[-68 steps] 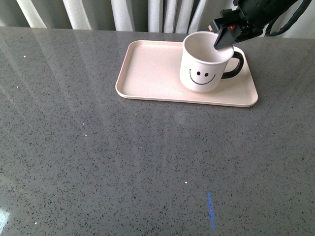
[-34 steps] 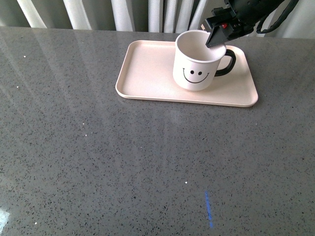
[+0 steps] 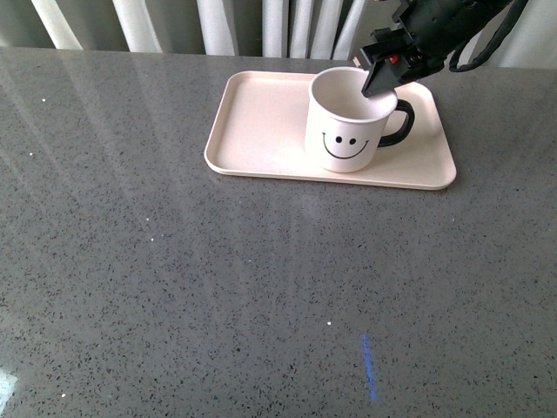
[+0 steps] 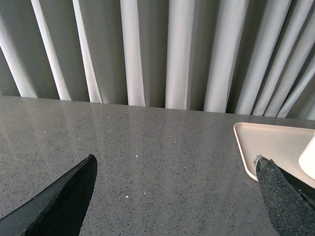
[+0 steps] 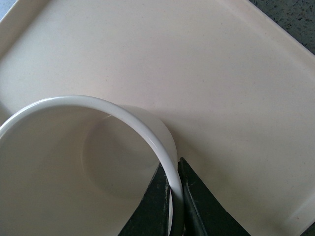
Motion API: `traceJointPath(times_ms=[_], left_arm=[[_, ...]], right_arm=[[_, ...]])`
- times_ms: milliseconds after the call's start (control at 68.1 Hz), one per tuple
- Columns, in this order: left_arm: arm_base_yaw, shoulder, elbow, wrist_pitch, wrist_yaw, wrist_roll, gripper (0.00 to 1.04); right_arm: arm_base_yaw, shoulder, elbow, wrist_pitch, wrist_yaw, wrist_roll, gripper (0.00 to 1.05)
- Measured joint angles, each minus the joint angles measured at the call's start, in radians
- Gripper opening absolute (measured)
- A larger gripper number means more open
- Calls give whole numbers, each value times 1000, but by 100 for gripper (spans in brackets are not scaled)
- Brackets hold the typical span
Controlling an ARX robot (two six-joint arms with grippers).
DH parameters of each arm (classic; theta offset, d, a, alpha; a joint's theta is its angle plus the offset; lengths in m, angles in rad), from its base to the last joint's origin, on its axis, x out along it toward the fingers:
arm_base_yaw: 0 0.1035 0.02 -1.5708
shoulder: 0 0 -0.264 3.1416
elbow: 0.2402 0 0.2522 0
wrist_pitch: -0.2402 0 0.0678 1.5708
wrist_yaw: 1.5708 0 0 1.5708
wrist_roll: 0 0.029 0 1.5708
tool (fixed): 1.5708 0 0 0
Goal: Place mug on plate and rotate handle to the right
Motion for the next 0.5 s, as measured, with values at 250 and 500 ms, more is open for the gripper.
traceJointPath(times_ms=[250,500], left_arm=[[0,0,0,0,0,0,95],[0,0,0,0,0,0,95]], right_arm=[[0,3,0,0,3,-1,21],[-4,1,11,0,-24,8,73]])
